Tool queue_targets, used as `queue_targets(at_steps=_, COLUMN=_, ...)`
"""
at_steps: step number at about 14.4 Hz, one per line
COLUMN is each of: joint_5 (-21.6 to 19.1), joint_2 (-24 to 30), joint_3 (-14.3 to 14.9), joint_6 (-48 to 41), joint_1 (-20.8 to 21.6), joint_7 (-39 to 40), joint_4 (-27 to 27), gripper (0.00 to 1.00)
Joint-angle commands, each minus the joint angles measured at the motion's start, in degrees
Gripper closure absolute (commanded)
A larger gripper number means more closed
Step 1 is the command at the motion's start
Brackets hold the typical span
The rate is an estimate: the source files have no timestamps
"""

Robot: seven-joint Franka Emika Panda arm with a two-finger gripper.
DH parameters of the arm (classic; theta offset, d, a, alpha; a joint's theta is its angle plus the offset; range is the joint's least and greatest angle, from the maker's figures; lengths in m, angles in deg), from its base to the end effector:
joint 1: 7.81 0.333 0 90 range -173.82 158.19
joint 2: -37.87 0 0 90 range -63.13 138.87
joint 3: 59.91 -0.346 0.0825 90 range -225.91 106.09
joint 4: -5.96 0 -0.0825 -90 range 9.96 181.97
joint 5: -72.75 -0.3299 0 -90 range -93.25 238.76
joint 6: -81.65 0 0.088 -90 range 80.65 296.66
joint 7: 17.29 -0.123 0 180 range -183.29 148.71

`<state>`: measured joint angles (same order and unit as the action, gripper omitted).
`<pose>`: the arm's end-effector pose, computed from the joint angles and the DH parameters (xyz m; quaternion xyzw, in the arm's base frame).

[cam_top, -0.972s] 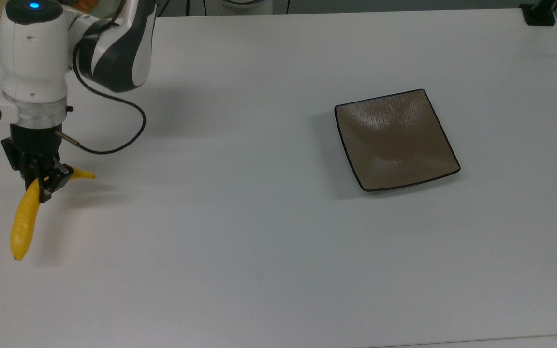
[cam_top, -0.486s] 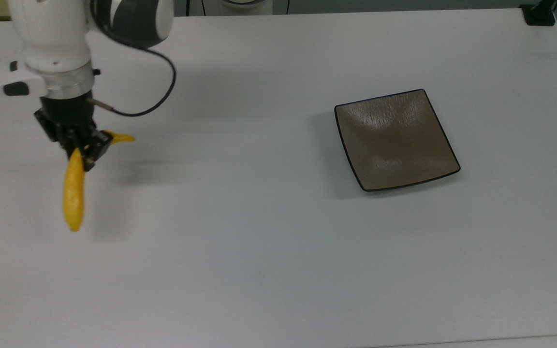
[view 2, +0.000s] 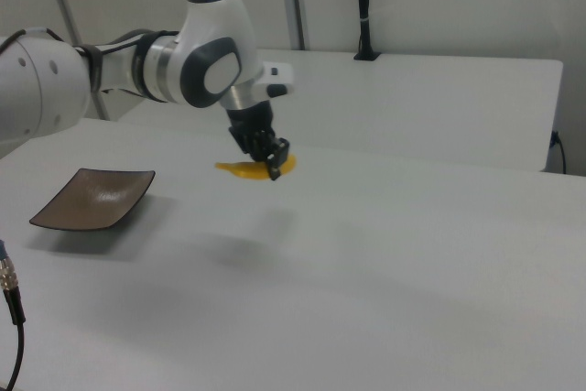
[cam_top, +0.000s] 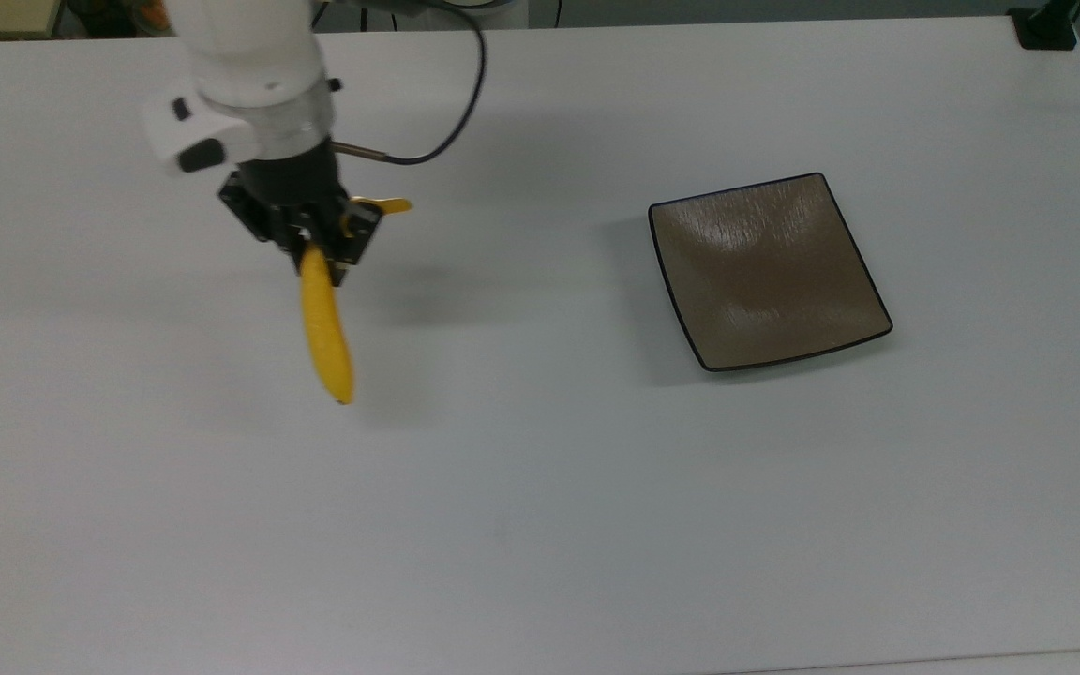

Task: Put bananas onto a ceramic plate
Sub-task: 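Lift the banana and carry it toward the brown square plate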

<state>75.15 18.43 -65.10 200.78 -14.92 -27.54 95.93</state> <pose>0.6381 -0.0322 0.4943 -0.9912 0.1009 -0.0855 0.0019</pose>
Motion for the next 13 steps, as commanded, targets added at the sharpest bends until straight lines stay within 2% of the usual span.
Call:
queue_targets(at_steps=1, joint_5=-0.3, joint_2=2.0, joint_3=-5.9, joint_6=-1.3, joint_1=0.0, joint_7=-4.7, joint_4=2.8, gripper=0.87)
queue_targets(at_steps=5, joint_5=-0.2, joint_2=2.0, joint_3=-11.3, joint_6=-1.3, joint_1=0.9, joint_7=-10.2, joint_4=3.4, gripper=0.87)
queue_targets(at_steps=9, joint_5=0.1, joint_2=2.1, joint_3=-13.2, joint_6=-1.2, joint_1=6.7, joint_7=-16.1, joint_4=3.4, gripper=0.87)
queue_targets(at_steps=10, joint_5=0.2, joint_2=2.0, joint_3=-14.4, joint_6=-1.2, joint_1=7.9, joint_7=-17.4, joint_4=3.5, gripper=0.87)
queue_targets(at_steps=13, joint_5=0.4, joint_2=1.9, joint_3=-18.1, joint_6=-1.1, joint_1=8.2, joint_7=-20.0, joint_4=4.1, gripper=0.87)
